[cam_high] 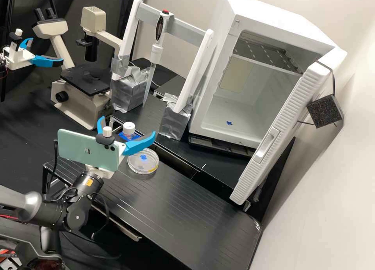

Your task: Move the petri dish to the bench

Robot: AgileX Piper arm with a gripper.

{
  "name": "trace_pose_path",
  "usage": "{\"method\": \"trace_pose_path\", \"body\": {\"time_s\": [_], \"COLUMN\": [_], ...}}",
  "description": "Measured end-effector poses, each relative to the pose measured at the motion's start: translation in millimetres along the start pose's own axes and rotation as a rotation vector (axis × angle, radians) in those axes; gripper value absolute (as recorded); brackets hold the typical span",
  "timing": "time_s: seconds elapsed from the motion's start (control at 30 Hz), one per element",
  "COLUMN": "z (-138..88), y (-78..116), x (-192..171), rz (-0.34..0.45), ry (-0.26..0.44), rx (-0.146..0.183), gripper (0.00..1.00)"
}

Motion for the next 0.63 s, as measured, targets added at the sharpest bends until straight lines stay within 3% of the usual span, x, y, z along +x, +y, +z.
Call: {"method": "trace_pose_path", "body": {"time_s": [0.17, 0.27, 0.37, 0.5, 0.63], "z": [4, 8, 10, 10, 11], "y": [-4.1, -8.5, -11.1, -13.5, -11.4], "x": [13, 21, 24, 24, 20], "rz": [0.072, 0.093, 0.139, 0.144, 0.152], "ry": [-0.017, -0.082, -0.132, -0.148, -0.138], "rx": [0.093, 0.102, 0.088, 0.090, 0.145], "gripper": [1.00, 1.00, 1.00, 1.00, 1.00]}}
